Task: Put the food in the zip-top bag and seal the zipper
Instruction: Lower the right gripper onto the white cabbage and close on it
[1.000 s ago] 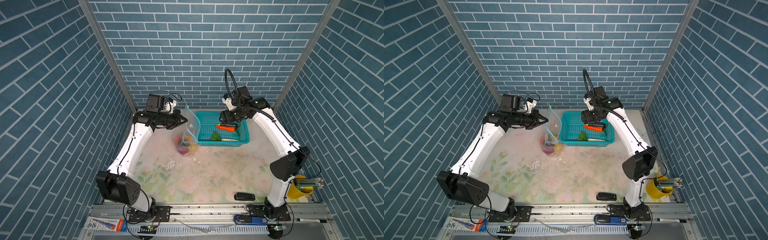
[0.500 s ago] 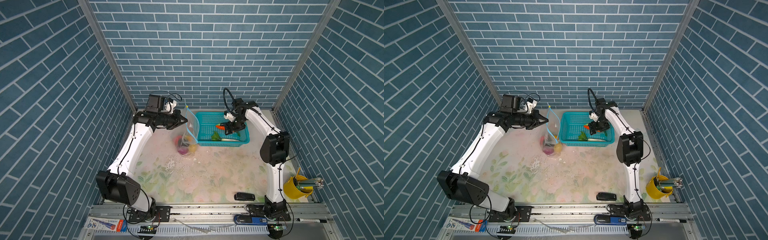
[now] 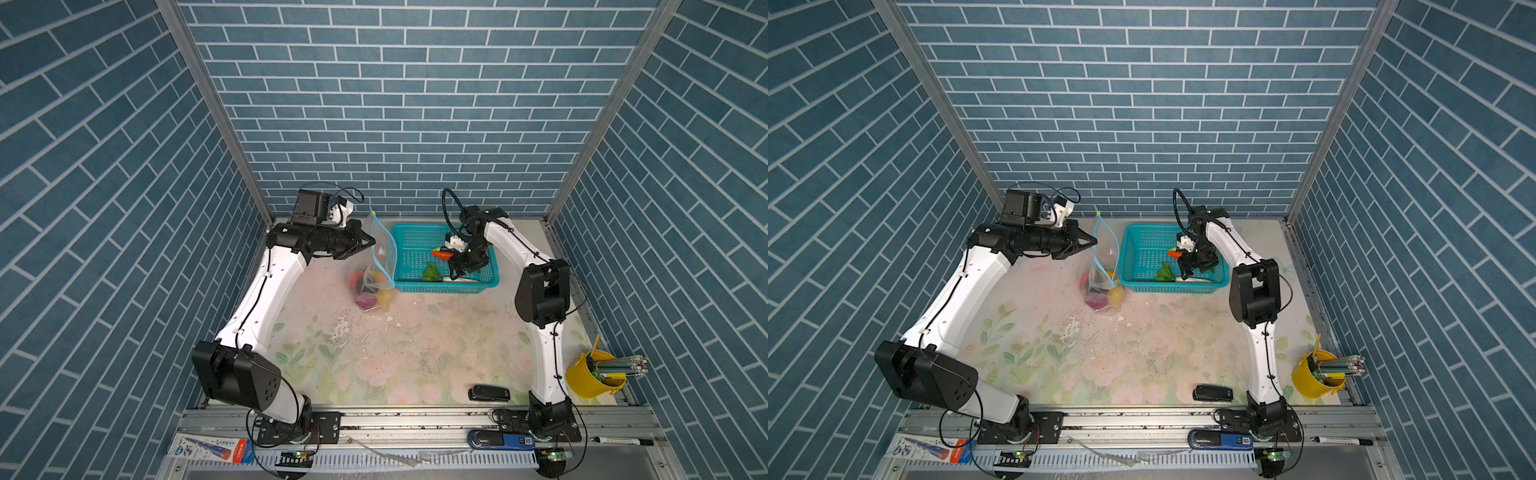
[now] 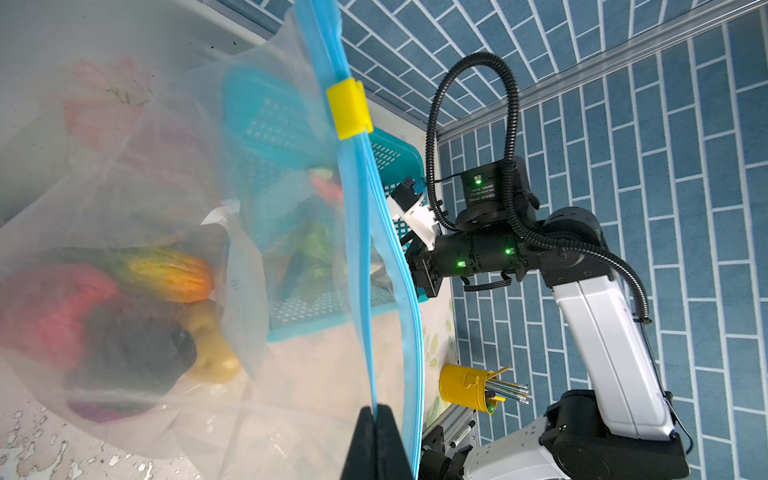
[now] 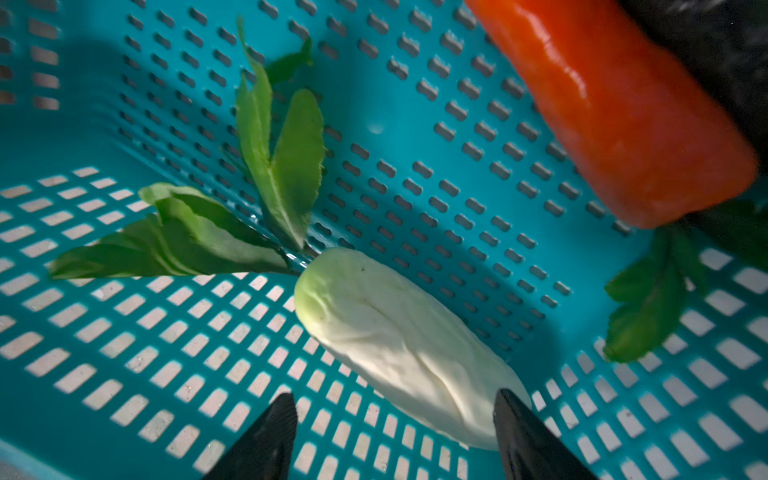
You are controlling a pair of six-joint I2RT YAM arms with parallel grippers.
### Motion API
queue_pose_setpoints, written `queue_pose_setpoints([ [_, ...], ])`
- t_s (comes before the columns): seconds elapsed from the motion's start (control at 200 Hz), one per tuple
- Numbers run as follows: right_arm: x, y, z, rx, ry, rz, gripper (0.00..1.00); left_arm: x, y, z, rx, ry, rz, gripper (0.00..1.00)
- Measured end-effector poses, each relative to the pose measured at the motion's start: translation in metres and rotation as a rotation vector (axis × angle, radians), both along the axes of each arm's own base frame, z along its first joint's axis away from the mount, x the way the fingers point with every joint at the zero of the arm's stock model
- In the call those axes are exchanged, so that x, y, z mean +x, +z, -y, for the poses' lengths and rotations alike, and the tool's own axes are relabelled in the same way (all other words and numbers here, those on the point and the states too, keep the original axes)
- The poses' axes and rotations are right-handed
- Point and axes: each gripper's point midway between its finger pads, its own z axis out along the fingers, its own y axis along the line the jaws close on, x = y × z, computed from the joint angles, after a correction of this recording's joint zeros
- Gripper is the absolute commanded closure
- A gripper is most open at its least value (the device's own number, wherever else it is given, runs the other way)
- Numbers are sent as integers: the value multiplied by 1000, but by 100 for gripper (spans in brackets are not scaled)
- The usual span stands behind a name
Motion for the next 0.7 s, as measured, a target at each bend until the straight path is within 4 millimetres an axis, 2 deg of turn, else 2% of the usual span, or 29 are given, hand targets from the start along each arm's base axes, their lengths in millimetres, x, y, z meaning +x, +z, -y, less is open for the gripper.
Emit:
queue_pose_setpoints([
  [0.12,-3,-11,1,-9,2,-25,23,1,0,0,-2,1,4,100],
  [0.385,1,-15,1,-14,20,-12,22,1,0,0,-1,3,4,100],
  [0.7,4,-36,4,-47,25,-29,22,2,0,0,0,5,4,100],
])
